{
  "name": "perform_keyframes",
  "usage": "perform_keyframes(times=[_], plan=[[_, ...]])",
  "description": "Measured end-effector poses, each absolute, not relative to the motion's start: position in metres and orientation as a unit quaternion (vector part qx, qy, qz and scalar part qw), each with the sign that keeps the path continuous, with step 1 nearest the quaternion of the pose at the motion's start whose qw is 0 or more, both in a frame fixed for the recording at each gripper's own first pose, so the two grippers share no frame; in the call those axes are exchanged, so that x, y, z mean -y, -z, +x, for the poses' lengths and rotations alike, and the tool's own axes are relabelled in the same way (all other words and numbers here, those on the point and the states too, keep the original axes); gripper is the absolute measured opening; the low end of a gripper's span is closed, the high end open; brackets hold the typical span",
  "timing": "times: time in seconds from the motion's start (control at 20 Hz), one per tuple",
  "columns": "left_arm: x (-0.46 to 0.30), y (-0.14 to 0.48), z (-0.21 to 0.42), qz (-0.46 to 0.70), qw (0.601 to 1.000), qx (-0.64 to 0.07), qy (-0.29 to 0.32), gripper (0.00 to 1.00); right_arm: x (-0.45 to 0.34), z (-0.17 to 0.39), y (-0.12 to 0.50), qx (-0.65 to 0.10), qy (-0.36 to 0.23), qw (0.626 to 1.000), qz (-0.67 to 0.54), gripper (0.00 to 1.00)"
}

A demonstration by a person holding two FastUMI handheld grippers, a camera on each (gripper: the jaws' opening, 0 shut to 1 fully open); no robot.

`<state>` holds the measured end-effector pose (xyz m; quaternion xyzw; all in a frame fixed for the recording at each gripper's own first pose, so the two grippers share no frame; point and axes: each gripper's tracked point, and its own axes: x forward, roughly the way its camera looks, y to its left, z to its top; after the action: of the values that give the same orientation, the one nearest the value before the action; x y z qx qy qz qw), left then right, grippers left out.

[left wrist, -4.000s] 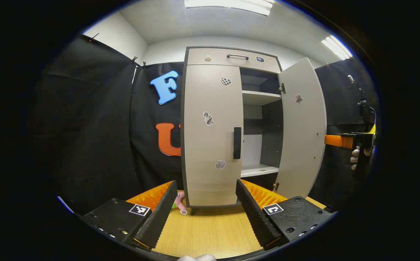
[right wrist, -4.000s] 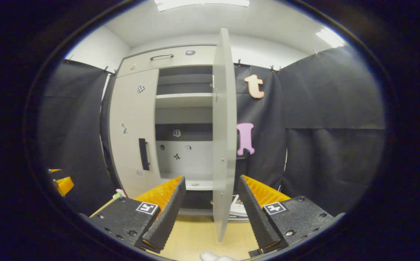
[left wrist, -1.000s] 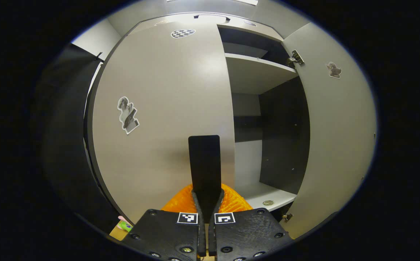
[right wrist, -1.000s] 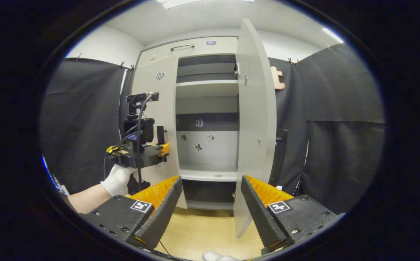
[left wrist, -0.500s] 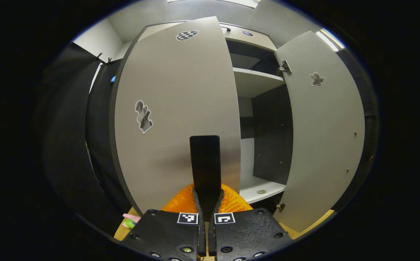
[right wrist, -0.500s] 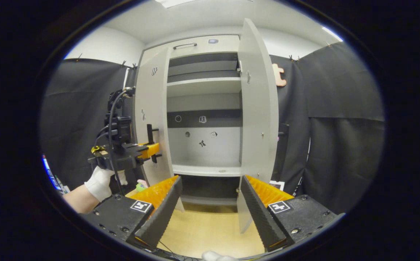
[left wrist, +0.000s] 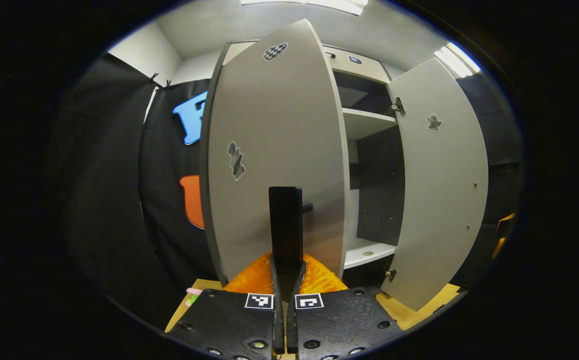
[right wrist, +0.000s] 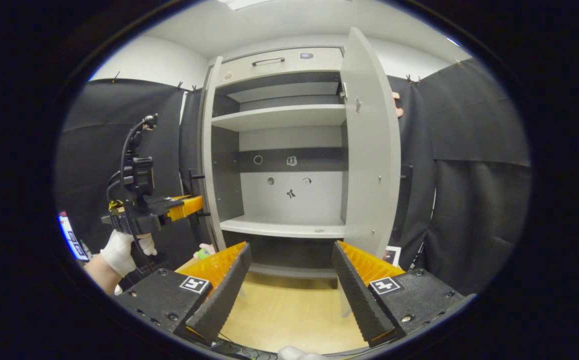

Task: Open the right door of the double-door shoe cabinet with the right hand, and open the left door with the left hand.

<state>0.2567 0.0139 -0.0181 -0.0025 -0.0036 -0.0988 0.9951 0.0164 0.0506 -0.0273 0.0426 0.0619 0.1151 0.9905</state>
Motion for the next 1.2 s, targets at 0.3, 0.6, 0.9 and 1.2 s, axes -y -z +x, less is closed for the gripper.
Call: perform_keyframes(times=[0.3, 0.6, 0.9, 1.2], plan=[[-0.058, 0.022, 0.244, 0.007, 0.998, 0.006, 0.064, 0.08, -0.073, 0.007, 0.026, -0.061, -0.142, 0.987, 0.053, 1.0], [-0.107, 0.022, 0.235, -0.013, 0.999, 0.01, 0.047, 0.0, -0.088, 0.0, 0.023, -0.055, -0.153, 0.986, 0.046, 1.0], [-0.155, 0.021, 0.237, -0.026, 0.999, 0.013, 0.041, 0.0, -0.108, -0.003, 0.026, -0.063, -0.168, 0.983, 0.046, 1.0], [-0.153, 0.021, 0.243, -0.008, 0.998, 0.012, 0.061, 0.0, -0.118, -0.002, 0.027, -0.068, -0.171, 0.982, 0.045, 1.0]])
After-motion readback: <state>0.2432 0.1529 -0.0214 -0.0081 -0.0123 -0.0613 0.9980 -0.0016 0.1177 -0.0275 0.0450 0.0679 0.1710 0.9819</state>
